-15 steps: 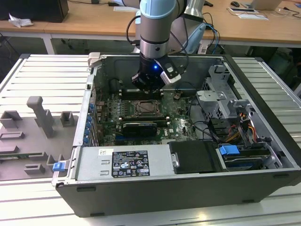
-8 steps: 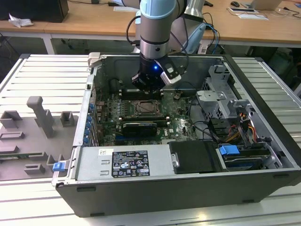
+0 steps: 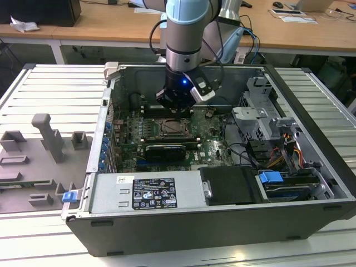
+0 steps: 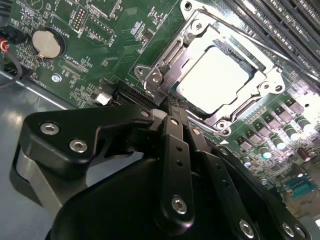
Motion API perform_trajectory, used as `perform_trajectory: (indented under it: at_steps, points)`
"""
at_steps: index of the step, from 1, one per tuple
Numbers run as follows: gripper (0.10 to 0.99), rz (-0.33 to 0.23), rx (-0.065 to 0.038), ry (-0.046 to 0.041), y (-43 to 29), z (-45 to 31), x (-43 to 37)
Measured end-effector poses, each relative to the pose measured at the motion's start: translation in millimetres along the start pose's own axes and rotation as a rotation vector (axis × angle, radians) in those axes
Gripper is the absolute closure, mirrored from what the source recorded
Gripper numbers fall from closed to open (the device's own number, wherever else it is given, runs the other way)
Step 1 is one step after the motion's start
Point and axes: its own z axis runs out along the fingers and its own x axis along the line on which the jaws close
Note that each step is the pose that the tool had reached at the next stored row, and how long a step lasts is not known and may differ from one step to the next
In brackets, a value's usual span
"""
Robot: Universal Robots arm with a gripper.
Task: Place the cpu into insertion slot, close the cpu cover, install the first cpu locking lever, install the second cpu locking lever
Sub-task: 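Install the second cpu locking lever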
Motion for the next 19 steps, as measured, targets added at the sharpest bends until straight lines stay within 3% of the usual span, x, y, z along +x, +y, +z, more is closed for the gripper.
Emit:
perform_trajectory:
  at_steps: [5,9,12,15,17,19]
  points:
    - [0.98,0.0,0.0,0.0001,-1.8,-3.1,0.1]
    - [0.98,0.0,0.0,0.0001,-0.7,-17.6,-0.3]
    - [0.98,0.0,0.0,-0.0001,0.4,-34.9,-0.8]
    - [0.98,0.0,0.0,0.0,-4.6,-35.4,-0.2]
    - [0.98,0.0,0.0,0.0002,-14.9,-36.2,0.9]
    - [0.98,0.0,0.0,0.0009,-19.9,-36.6,1.4]
